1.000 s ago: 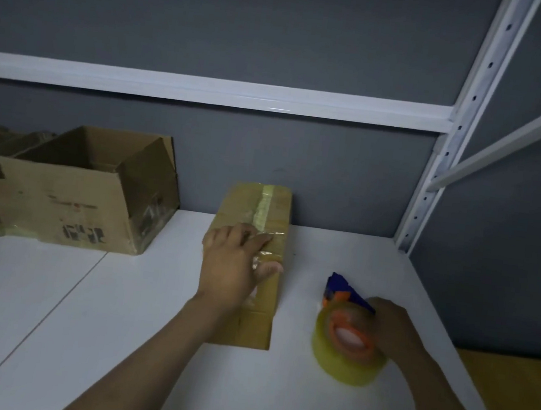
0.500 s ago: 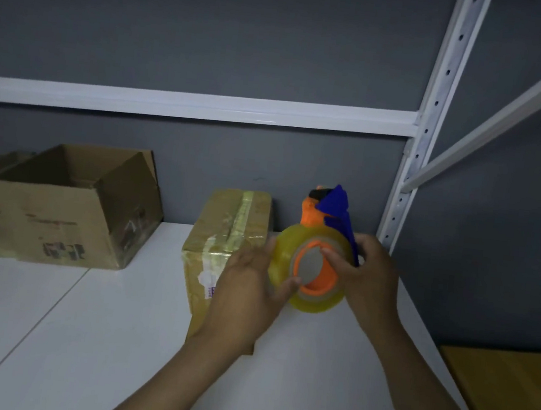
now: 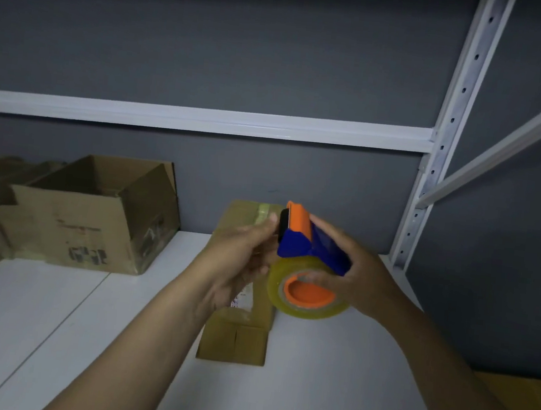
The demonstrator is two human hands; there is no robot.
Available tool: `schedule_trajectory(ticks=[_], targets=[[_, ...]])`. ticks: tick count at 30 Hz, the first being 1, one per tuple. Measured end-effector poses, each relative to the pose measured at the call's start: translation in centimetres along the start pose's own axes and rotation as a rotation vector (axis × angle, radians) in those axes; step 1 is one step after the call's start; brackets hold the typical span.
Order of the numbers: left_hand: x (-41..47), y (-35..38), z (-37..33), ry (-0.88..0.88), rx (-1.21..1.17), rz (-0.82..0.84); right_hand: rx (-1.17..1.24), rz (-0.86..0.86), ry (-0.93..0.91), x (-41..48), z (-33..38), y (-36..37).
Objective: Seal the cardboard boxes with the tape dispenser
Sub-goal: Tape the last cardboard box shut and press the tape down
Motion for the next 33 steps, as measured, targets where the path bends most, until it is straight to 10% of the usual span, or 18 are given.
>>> schedule_trajectory(ticks=[5, 11, 23, 33], targets=[[0.8, -1.8, 0.3, -0.081, -0.025, -0.069, -0.244, 0.046, -0.01, 0.3, 0.5, -0.5], [-1.8, -15.4, -3.8, 0.093, 0.071, -0.64, -0.646, 0.061, 0.106, -1.3, -4.6, -6.4], [1.6, -0.3, 0.5, -0.175, 0.009, 0.033, -0.021, -0.122, 0.034, 0.2, -1.4, -2.5], [1.4, -5.1, 0.5, -0.087, 0.13, -0.289, -0.39, 0.081, 0.015, 0.7, -1.0, -2.1]])
Point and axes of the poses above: each hand's wrist, its own x-axis towards the middle knuckle, its own y-axis out of the palm, z = x × y, the point moved 7 cm from there along x, towards the middle knuckle, and after that the axes turned 5 degrees about -y, right-handed, at the moved point
